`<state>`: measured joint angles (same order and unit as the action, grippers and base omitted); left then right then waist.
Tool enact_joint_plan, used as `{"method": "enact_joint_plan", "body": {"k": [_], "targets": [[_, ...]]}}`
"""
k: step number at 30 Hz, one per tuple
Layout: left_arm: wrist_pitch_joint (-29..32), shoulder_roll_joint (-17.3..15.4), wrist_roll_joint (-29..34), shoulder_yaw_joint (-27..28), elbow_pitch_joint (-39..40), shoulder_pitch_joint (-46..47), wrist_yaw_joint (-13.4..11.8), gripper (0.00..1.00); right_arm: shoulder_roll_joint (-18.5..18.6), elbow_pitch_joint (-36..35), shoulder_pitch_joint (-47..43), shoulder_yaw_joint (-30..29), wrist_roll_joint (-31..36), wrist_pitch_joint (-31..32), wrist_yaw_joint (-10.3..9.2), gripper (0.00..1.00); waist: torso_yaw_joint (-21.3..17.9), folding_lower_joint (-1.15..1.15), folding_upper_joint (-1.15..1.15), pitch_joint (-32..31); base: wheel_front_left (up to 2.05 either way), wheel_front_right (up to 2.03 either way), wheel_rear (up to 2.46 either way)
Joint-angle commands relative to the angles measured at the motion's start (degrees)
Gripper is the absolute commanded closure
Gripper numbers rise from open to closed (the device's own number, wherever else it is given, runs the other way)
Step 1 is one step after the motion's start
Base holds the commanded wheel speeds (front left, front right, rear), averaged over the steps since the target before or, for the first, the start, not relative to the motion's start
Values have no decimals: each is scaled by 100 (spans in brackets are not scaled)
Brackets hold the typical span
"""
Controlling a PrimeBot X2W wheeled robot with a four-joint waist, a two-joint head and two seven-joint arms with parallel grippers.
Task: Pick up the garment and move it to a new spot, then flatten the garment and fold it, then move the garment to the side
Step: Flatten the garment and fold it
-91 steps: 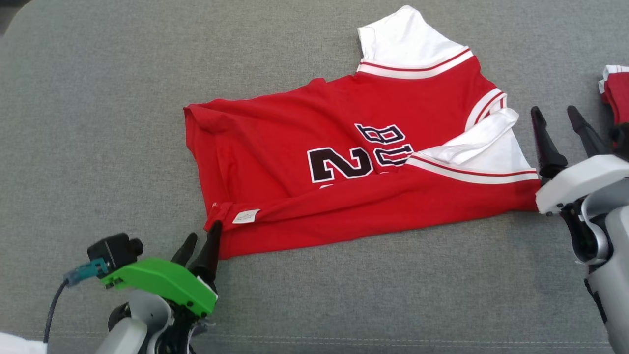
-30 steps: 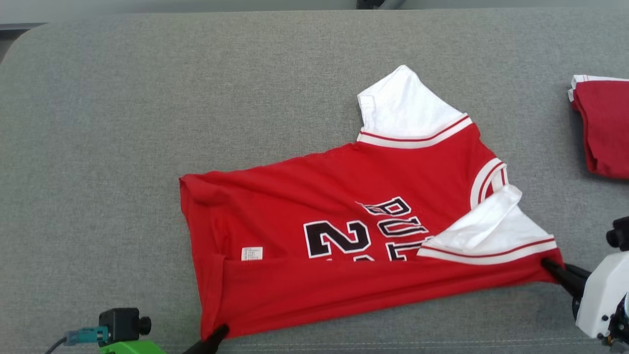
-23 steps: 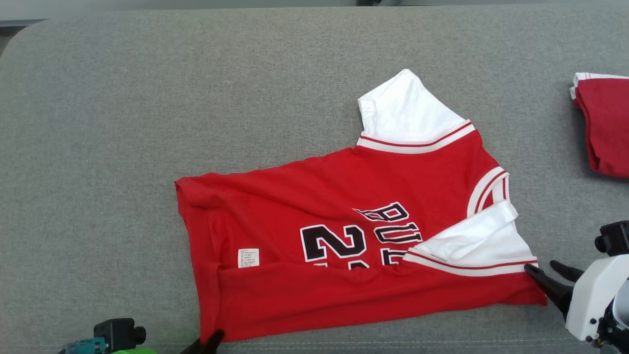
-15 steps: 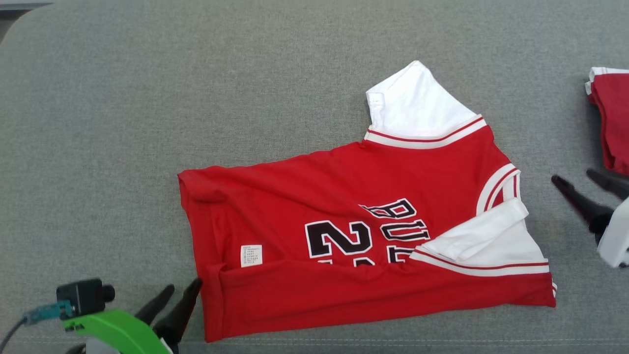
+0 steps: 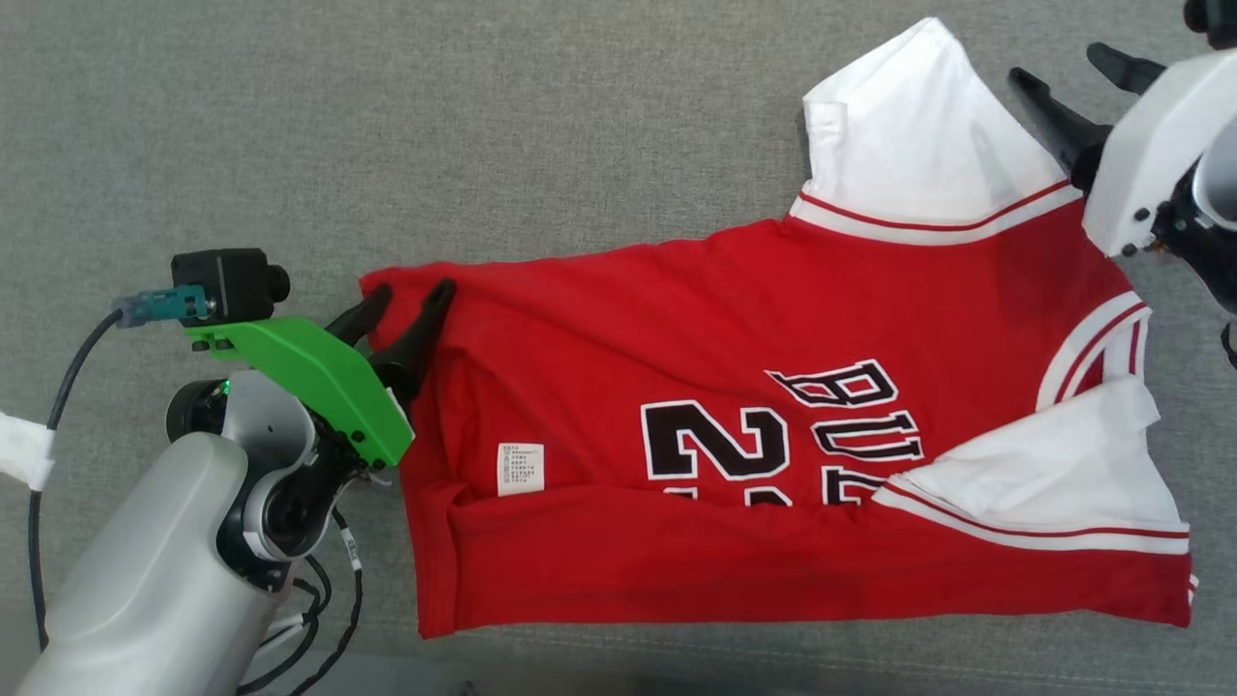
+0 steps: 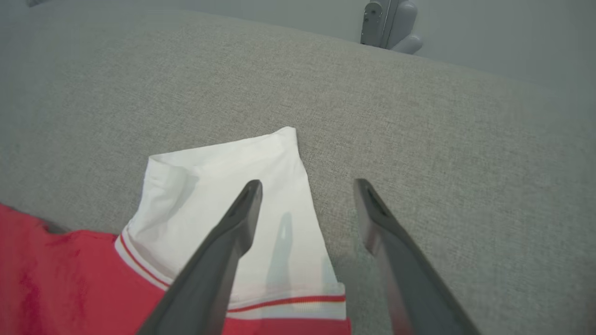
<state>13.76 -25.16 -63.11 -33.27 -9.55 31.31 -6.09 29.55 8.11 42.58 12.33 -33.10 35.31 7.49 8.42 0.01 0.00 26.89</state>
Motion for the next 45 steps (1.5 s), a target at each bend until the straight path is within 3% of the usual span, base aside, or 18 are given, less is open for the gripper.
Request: {"method": "enact_joint_plan", "body": {"k": [1, 9, 19, 33, 42, 43, 44, 45], "targets": [[30, 57, 84, -52, -93, 173, 91, 0, 37, 188, 257, 150, 106, -29, -3, 0, 296, -1, 0, 356, 0, 0, 0], [23, 85, 437, -344, -417, 475, 296, 0, 33, 1151, 967, 762, 109, -45, -1, 0, 509, -1, 0, 429, 0, 0, 0], [214, 36, 468, -492, -430, 532, 356, 0, 88, 1664, 1232, 1129, 4, -253, -1, 0, 539, -1, 0, 424, 0, 0, 0], [192, -102, 529, -424, -643, 725, 283, 0, 81, 2058, 1559, 1430, -84, -491, -4, 0, 502, -1, 0, 489, 0, 0, 0], [459, 78, 305, -550, -738, 715, 503, 0, 74, 2185, 1667, 1624, -183, -394, -4, 0, 494, -1, 0, 547, 0, 0, 0], [468, 102, 274, -556, -759, 722, 536, 15, 57, 2168, 1671, 1674, -214, -375, -1, 0, 491, -1, 0, 551, 0, 0, 0], [437, 147, 231, -536, -773, 736, 568, 81, 36, 2153, 1678, 1695, -256, -396, -1, 100, 487, -1, 0, 554, 0, 0, 0], [451, 184, 187, -546, -783, 753, 634, 100, 8, 2150, 1680, 1714, -324, -393, -1, 100, 484, -1, 0, 553, 0, 0, 0]]}}
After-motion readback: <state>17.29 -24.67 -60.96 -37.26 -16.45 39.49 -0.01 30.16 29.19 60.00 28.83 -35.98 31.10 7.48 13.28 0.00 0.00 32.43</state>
